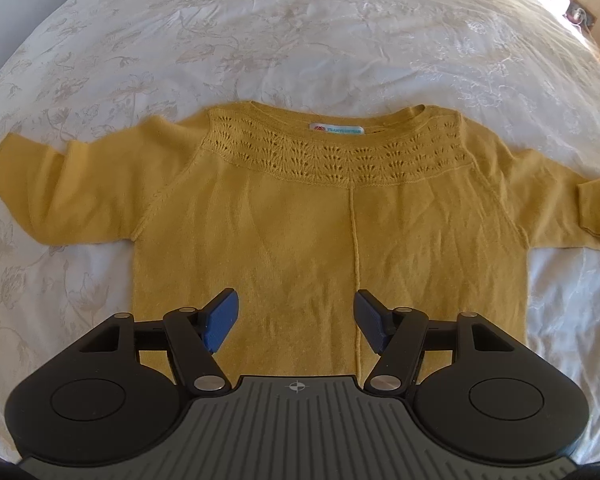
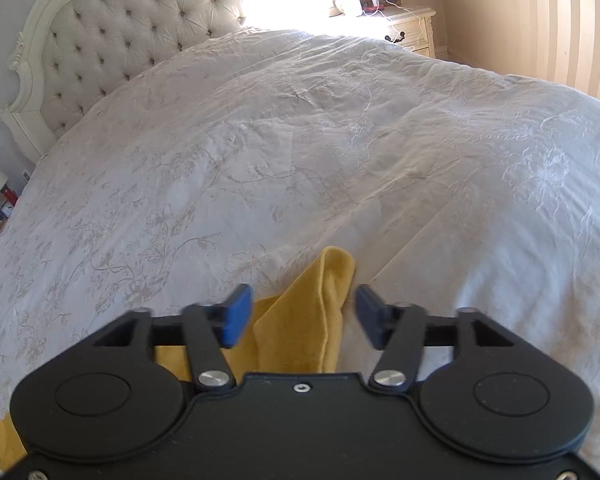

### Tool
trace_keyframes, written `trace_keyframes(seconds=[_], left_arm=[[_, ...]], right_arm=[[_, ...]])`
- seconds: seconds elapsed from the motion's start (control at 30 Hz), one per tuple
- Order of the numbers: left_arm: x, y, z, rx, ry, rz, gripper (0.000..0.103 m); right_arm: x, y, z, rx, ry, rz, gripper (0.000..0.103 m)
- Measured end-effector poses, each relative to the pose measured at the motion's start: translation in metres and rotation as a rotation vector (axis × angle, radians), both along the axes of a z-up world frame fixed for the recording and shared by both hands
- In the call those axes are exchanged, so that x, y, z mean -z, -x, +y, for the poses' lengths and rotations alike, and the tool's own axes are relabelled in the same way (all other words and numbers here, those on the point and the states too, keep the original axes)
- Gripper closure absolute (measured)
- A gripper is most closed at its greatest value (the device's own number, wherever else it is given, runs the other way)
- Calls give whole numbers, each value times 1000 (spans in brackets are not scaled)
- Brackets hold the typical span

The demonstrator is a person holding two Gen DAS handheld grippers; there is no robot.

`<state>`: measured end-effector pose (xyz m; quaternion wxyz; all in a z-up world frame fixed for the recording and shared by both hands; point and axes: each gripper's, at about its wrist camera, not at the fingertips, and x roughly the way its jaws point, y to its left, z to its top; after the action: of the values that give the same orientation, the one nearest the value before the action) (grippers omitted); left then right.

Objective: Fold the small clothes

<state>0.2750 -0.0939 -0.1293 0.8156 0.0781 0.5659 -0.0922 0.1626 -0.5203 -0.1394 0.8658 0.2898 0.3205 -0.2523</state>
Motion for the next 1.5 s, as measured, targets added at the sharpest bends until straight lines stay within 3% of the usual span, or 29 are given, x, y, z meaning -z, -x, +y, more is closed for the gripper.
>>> trace_keyframes(seconds=[0.07, 0.1, 0.2, 0.27, 0.33, 0.63, 0.87, 0.9, 0.93, 0.97, 1.03, 1.17, 1.4, 1.5], left_arm=[[-3, 3, 3, -3, -8, -19, 41], [-3, 4, 5, -4, -10, -26, 41], [-5, 3, 8, -11, 3, -44, 41], [-7, 3, 8, -14, 13, -58, 41], [-9, 2, 6, -10, 22, -76, 41], [-4, -2, -9, 19, 47, -70, 41], [1, -6, -12, 32, 39, -53, 41], [2, -7, -13, 33, 37, -52, 41], [2, -7, -13, 33, 37, -51, 41], [2, -8, -12, 32, 38, -50, 41], [1, -8, -12, 31, 43, -50, 41], [1, -8, -9, 20, 53, -53, 41], [2, -7, -3, 2, 84, -43, 41], [1, -6, 0, -5, 95, -46, 41]], right_arm=[[7, 0, 18, 50, 58, -46, 17], [11, -5, 23, 58, 61, -20, 16], [28, -24, 27, -45, -26, 54, 14], [42, -29, 31, -68, -82, 80, 38], [54, -30, 33, -70, -142, 87, 45], [95, -31, 29, 39, -233, 125, 45], [106, -28, 12, 196, -285, 77, 47], [108, -26, 10, 217, -292, 64, 51], [108, -23, 8, 227, -302, 51, 77], [108, -21, 6, 234, -317, 43, 94], [100, -15, 3, 243, -300, 27, 96], [56, -4, -3, 182, -162, 10, 96], [-21, 9, -34, 147, -23, -62, 96], [-44, 6, -41, 122, 43, -54, 96]])
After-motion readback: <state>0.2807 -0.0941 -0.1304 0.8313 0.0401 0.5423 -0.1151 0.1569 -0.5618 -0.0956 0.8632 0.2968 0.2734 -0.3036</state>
